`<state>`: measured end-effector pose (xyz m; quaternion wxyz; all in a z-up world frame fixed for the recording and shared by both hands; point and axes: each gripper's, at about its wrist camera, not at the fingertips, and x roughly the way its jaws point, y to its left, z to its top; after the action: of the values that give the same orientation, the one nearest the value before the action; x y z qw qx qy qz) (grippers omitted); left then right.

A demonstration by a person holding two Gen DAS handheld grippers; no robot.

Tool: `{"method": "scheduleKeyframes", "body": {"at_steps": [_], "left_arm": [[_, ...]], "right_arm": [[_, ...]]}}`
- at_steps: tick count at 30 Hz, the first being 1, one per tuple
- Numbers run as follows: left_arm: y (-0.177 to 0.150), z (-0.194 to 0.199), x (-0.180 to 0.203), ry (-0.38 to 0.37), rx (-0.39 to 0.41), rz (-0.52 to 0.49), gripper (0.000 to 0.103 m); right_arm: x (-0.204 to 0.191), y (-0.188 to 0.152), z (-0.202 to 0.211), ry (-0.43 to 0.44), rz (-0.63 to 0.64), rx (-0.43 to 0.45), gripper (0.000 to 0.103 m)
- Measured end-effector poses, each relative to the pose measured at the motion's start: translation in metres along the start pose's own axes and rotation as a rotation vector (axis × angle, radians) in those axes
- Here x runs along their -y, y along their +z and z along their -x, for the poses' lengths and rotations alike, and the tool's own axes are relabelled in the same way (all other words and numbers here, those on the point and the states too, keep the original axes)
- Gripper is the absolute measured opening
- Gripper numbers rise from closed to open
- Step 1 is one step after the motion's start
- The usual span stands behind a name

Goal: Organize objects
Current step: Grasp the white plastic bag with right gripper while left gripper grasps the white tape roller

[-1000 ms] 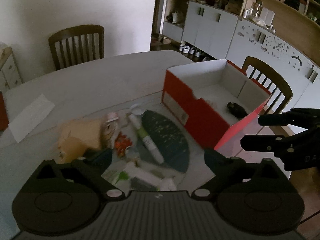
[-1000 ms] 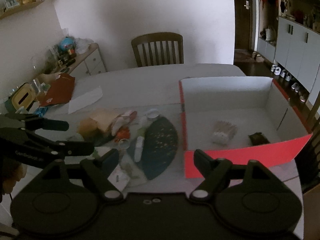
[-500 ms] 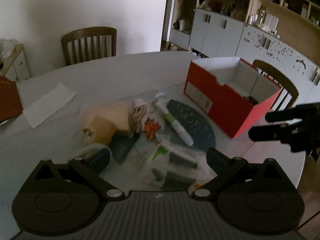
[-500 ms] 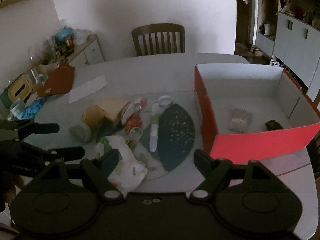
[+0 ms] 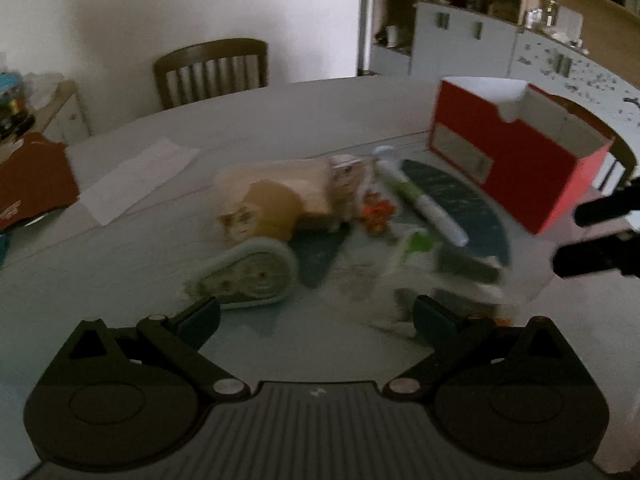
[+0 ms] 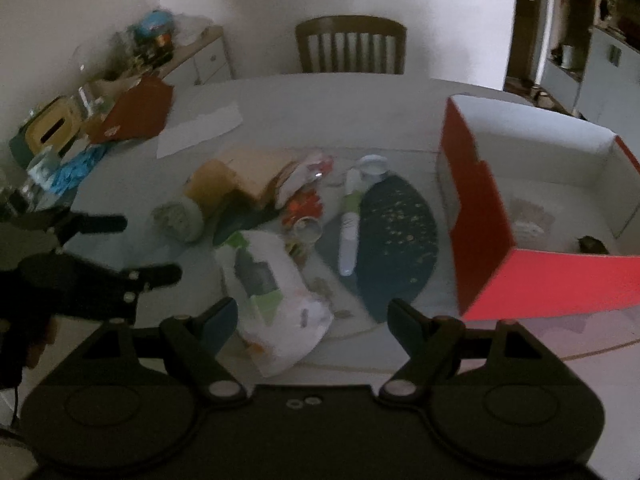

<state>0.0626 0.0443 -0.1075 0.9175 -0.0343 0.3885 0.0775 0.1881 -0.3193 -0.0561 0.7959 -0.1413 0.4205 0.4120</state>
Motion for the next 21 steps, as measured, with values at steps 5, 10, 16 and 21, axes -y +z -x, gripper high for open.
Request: {"method": "scheduleKeyframes", "body": {"at_steps": [5,10,16,21], "left_arm": [[0.001,-0.012,-0.018,0.022,0.003,-0.020,0.103],[0.005,-0.025,-0.026,0.026,0.012,-0.071,0.103],[0.012,-0.040,-0.027,0.018,0.025,-0.190,0.103],[0.012,-0.058,-0.030,-0.007,-0.016,-0.266,0.103]], "right_arm": [[-0.011,0.003,-0.013,0.015,0.044,-0.026,0.082],[-0.022,0.006,-0.026,0.020,0.084,-0.053,0.082],[-0.033,0.008,-0.041,0.021,0.132,-0.083,0.082],[-0.037,0.010,-0.055,0.010,0.161,-0.098,0.082]]}}
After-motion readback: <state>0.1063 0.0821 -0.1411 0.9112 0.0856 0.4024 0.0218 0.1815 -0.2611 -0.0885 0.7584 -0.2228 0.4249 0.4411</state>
